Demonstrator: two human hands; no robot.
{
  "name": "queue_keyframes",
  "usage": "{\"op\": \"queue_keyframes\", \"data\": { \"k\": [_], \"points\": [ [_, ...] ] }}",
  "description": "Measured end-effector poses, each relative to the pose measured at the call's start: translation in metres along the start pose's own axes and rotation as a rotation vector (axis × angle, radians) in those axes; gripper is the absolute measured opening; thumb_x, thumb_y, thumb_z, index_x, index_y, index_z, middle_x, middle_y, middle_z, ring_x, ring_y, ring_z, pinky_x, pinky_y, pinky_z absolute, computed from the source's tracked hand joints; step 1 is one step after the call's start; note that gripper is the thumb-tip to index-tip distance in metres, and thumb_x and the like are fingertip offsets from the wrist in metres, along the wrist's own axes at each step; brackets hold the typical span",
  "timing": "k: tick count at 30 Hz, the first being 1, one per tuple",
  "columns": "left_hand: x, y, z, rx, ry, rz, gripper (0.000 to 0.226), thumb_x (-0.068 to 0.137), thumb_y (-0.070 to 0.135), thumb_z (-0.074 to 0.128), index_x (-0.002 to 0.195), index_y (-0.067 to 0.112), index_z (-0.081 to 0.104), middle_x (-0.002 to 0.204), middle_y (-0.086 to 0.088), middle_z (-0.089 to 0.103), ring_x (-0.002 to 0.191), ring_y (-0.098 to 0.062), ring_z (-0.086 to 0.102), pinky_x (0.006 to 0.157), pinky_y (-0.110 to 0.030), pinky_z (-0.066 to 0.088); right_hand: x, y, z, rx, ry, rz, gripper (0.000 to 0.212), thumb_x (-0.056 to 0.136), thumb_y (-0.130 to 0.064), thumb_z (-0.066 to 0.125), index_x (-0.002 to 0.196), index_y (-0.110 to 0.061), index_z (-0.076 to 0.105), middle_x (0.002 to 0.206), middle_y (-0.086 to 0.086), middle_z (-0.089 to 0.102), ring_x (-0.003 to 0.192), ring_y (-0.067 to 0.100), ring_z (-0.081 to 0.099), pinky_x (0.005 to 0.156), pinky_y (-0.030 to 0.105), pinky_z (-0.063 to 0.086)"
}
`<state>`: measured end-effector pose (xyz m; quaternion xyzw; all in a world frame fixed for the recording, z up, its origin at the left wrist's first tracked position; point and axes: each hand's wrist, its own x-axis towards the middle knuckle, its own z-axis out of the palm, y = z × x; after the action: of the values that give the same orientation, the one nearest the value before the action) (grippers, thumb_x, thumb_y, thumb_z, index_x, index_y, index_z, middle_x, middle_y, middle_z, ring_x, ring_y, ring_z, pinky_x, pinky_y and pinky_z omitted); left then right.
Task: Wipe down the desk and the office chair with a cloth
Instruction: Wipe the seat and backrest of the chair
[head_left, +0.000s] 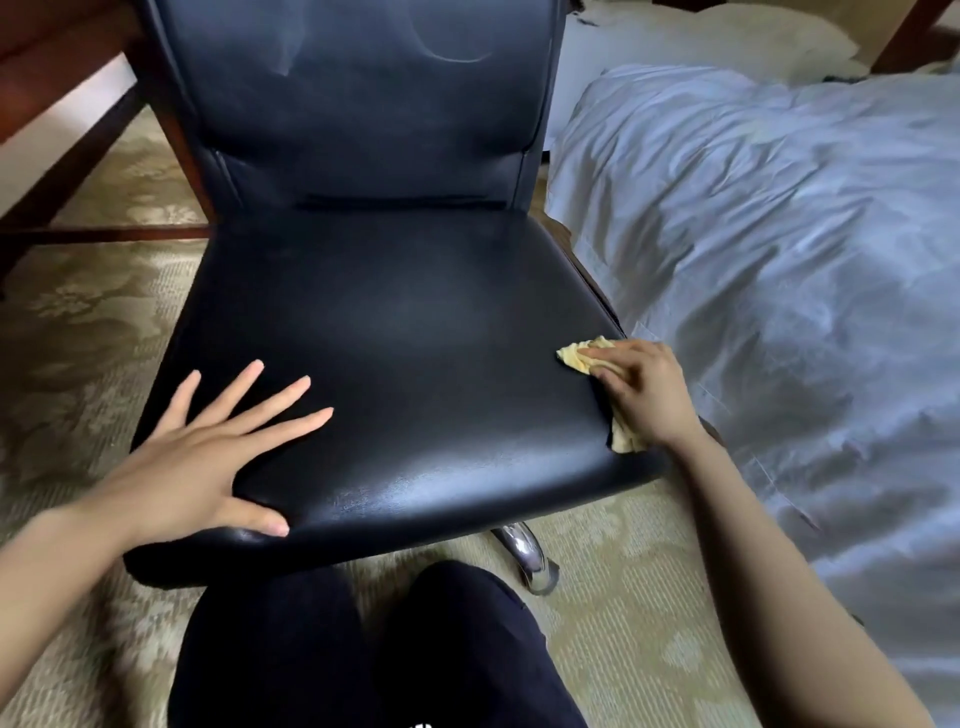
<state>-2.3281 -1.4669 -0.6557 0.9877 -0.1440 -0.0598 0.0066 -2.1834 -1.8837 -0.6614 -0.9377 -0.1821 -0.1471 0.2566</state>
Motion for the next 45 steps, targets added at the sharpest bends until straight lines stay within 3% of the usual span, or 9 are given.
{"op": "queue_keyframes", "data": {
  "k": [3,6,12,15,18,23,32,39,45],
  "points": [
    [-0.002,-0.011,-0.002,0.082,-0.036,-0.008,0.106,0.051,0.082,0.049,0.143,0.058,0.001,0.155,0.028,-0.008,0.143,-0.012,-0.023,0.104,-0.033,-0.034,0.026,0.003,-0.001,0.047,-0.031,0.023,0.025,0.086,-0.008,0.066,0.108,-0.017,0.072,0.112,0.004,0.068,0.111,0.022,0.058,0.100,0.029,0.036],
    [-0.002,-0.022,-0.009,0.130,-0.086,-0.030,0.109,0.049,0.080,0.055,0.143,0.058,0.005,0.157,0.024,-0.001,0.143,-0.013,-0.022,0.104,-0.036,-0.035,0.047,0.006,0.005,0.118,-0.004,0.180,0.024,0.088,-0.010,0.062,0.109,-0.016,0.071,0.114,0.005,0.067,0.110,0.021,0.059,0.094,0.018,0.037],
    [0.003,-0.019,-0.031,0.343,-0.095,-0.201,0.100,0.055,0.089,0.040,0.139,0.060,-0.006,0.156,0.021,-0.013,0.127,-0.014,-0.049,0.091,-0.048,-0.041,0.044,-0.006,0.021,0.090,0.086,0.447,0.031,0.089,-0.016,0.053,0.114,-0.026,0.068,0.119,0.000,0.066,0.111,0.024,0.059,0.092,0.031,0.046],
    [0.013,0.022,-0.040,0.170,-0.037,-0.285,0.107,0.052,0.090,0.012,0.147,0.043,0.020,0.159,0.015,-0.001,0.140,-0.014,-0.031,0.107,-0.055,-0.020,0.007,-0.027,0.016,-0.038,0.092,0.336,0.031,0.088,-0.016,0.056,0.115,-0.025,0.067,0.117,0.005,0.065,0.106,0.033,0.057,0.087,0.036,0.044],
    [0.028,0.075,-0.042,0.008,0.064,-0.246,0.101,0.059,0.082,0.005,0.149,0.037,0.017,0.159,0.013,-0.001,0.146,-0.015,-0.012,0.113,-0.054,-0.006,-0.043,-0.053,0.011,-0.056,0.100,0.171,0.026,0.088,-0.013,0.062,0.111,-0.021,0.070,0.112,0.008,0.066,0.099,0.034,0.057,0.085,0.036,0.039],
    [0.054,0.127,-0.022,-0.101,0.158,-0.156,0.076,0.082,0.068,0.014,0.151,0.036,0.007,0.158,0.014,-0.011,0.144,-0.013,-0.018,0.115,-0.050,-0.008,-0.133,-0.098,0.016,0.059,0.123,-0.089,0.031,0.081,-0.012,0.064,0.106,-0.029,0.071,0.104,-0.002,0.065,0.080,0.016,0.044,0.077,0.020,0.036],
    [0.063,0.149,0.007,-0.245,0.283,-0.181,0.074,0.081,0.068,-0.002,0.150,0.039,-0.005,0.155,0.014,-0.023,0.139,-0.011,-0.033,0.111,-0.038,-0.022,-0.148,-0.072,0.026,0.117,0.048,-0.639,0.029,0.099,-0.022,0.046,0.119,-0.030,0.065,0.127,-0.008,0.050,0.100,0.013,0.047,0.083,0.031,0.049],
    [0.051,0.137,0.011,-0.147,0.324,-0.193,0.069,0.090,0.062,0.007,0.151,0.032,0.016,0.160,0.008,0.003,0.146,-0.014,-0.014,0.116,-0.041,-0.013,-0.066,-0.025,0.040,0.178,0.186,-0.238,0.031,0.092,-0.010,0.055,0.119,-0.023,0.058,0.115,0.007,0.062,0.101,0.013,0.045,0.098,0.011,0.025],
    [0.052,0.134,0.010,-0.195,0.346,-0.144,0.068,0.091,0.059,0.016,0.150,0.026,0.024,0.159,0.007,0.013,0.147,-0.013,-0.006,0.118,-0.042,-0.005,0.000,0.009,0.047,0.252,0.292,0.067,0.030,0.094,-0.006,0.053,0.121,-0.013,0.064,0.122,-0.003,0.057,0.113,0.001,0.046,0.097,0.008,0.028]
  ]
}}
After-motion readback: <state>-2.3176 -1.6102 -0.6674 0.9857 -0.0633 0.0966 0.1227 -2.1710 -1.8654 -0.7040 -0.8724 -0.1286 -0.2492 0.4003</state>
